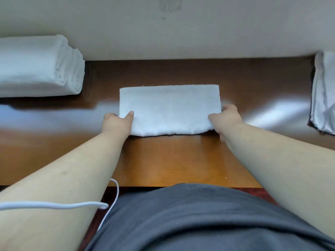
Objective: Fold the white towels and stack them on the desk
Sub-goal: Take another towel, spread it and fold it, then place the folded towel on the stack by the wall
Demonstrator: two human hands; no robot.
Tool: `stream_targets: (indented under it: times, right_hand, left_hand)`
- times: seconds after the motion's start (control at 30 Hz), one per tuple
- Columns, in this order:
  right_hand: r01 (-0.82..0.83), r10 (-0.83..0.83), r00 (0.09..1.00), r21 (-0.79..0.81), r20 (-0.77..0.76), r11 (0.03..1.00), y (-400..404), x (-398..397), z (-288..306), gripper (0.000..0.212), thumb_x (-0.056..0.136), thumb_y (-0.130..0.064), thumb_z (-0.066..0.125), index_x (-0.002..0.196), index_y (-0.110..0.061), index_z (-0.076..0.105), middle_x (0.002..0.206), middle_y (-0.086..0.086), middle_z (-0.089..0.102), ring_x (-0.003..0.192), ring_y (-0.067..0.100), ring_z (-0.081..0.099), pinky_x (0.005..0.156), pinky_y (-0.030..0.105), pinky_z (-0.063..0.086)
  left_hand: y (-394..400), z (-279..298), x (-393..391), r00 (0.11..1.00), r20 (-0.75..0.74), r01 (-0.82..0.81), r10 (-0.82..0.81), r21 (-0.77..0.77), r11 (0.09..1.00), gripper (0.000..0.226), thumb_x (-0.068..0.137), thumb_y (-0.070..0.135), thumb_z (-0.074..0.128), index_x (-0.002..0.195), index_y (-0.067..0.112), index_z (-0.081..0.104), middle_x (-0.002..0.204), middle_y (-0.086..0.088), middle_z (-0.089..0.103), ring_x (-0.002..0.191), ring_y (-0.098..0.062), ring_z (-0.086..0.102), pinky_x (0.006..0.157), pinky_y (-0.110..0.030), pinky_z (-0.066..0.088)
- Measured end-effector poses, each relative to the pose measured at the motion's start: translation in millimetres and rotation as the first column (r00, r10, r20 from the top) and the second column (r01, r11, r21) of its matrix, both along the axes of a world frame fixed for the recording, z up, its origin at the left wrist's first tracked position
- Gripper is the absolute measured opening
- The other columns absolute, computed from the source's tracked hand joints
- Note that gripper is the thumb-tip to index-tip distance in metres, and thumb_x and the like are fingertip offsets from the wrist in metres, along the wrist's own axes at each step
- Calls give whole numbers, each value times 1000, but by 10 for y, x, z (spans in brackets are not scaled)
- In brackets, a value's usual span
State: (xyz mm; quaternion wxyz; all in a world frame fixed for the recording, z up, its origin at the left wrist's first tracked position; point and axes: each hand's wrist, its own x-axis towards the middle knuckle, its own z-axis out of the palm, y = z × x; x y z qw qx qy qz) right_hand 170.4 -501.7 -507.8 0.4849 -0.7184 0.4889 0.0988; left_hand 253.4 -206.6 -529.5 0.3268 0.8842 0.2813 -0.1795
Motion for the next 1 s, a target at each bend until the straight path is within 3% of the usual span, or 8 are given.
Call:
stream_targets:
  times: [0.13, 0.23, 0.33, 0.5, 0.6, 0.7, 0.87, 1.0]
  right_hand:
    - [29, -21, 993, 63, -120, 998, -16, 180, 123, 55, 87, -35, 68, 134, -15, 46, 113, 7, 61, 101, 32, 60, 89, 41, 53]
    - [-43, 41, 999, -38, -32, 998, -74, 152, 204, 55, 92, -31, 58, 141, -23, 35, 106, -2, 53, 90, 27, 55, 75, 35, 46]
    - [-188, 199, 977, -133, 80, 973, -117, 54, 296, 52, 89, -15, 45, 135, -36, 37, 111, -4, 54, 72, 19, 56, 58, 26, 41]
    - [-143, 121, 977, 116, 176, 983, -222, -38, 570, 50, 84, -3, 36, 103, -33, 71, 116, 5, 65, 81, 22, 64, 61, 24, 48]
    - [-108, 71, 974, 164, 216, 981, -330, -156, 803, 50, 85, -9, 45, 118, -36, 71, 125, -3, 62, 100, 21, 64, 71, 28, 51]
    - [-81, 21, 955, 190, 296, 978, -353, -266, 1006, 49, 85, -11, 48, 119, -39, 70, 124, -7, 60, 94, 16, 62, 63, 26, 49]
    - [-107, -17, 917, 288, 398, 951, -173, -439, 1300, 46, 87, -6, 49, 110, -39, 71, 121, -5, 65, 89, 15, 62, 60, 24, 49]
    - [-164, -19, 880, 341, 475, 926, 84, -401, 1586, 44, 91, -3, 49, 111, -35, 71, 123, 0, 67, 91, 21, 63, 70, 30, 51]
  left_hand:
    - [4, 110, 133, 986, -143, 92, -85, 40, 995, 60, 91, 55, 54, 130, 9, 56, 124, -11, 61, 111, -36, 57, 99, -40, 46]
    - [-16, 188, 137, 992, -80, 91, -93, -36, 995, 53, 93, 47, 55, 133, 12, 52, 127, -11, 60, 113, -35, 57, 101, -40, 45]
    - [-1, 328, 71, 989, 103, 115, -105, -106, 988, 29, 92, 26, 56, 117, 26, 43, 107, -6, 62, 90, -27, 60, 85, -35, 52]
    - [15, 642, -3, 967, 124, 243, -221, -215, 946, 48, 89, 4, 35, 112, 38, 61, 120, -4, 56, 89, -26, 62, 72, -29, 53]
    - [26, 866, -127, 979, 76, 204, -191, -242, 949, 55, 89, 9, 34, 126, 39, 62, 125, -2, 54, 96, -27, 60, 71, -26, 48]
    - [84, 1071, -340, 988, 127, 124, -87, -314, 941, 55, 89, 11, 36, 129, 38, 61, 129, 2, 52, 105, -26, 58, 85, -30, 52]
    - [237, 1486, -709, 983, 149, -29, 107, -452, 892, 48, 91, 11, 40, 125, 35, 64, 123, 5, 57, 83, -11, 57, 47, -15, 45]
    - [561, 1891, -719, 954, 202, -102, 221, -474, 875, 41, 93, 14, 45, 118, 37, 66, 122, 4, 58, 94, -15, 59, 56, -22, 46]
